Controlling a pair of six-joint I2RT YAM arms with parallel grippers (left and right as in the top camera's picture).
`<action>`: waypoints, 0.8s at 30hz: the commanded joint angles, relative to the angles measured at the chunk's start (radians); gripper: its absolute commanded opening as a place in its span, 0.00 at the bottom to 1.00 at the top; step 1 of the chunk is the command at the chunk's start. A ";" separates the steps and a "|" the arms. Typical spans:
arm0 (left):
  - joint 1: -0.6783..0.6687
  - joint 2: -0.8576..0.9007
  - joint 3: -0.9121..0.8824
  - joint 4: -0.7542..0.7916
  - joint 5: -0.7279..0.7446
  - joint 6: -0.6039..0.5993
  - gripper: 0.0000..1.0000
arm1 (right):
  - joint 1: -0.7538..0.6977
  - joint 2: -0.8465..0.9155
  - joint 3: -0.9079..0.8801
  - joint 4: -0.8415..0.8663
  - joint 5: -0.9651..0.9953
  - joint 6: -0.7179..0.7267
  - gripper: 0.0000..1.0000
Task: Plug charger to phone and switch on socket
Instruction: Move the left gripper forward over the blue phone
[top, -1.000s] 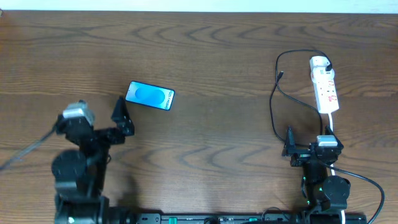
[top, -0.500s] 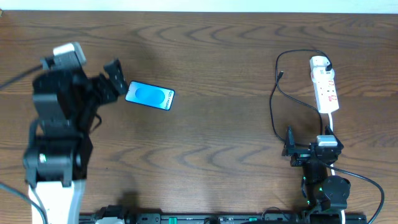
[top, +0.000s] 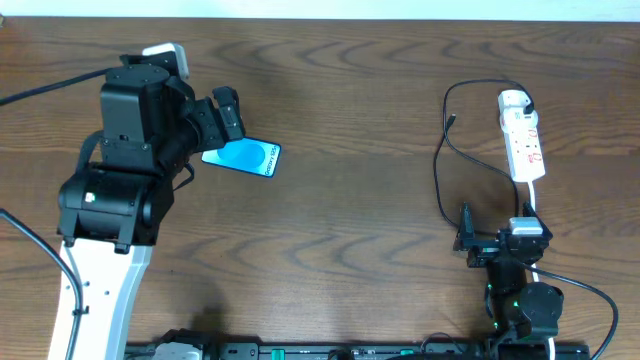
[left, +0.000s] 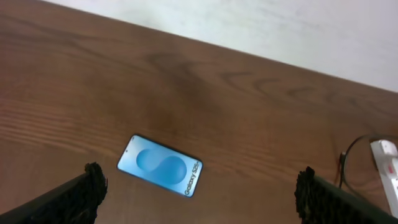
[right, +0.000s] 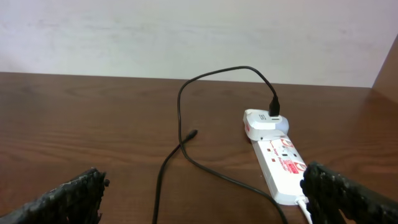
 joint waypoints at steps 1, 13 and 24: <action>-0.003 0.003 0.019 -0.003 0.002 0.002 0.98 | 0.014 -0.007 -0.002 -0.004 -0.009 -0.015 0.99; -0.104 0.027 0.034 0.038 -0.295 -0.290 0.99 | 0.014 -0.007 -0.002 -0.004 -0.009 -0.015 0.99; -0.183 0.342 0.323 -0.123 -0.463 -0.446 0.98 | 0.014 -0.007 -0.002 -0.004 -0.009 -0.015 0.99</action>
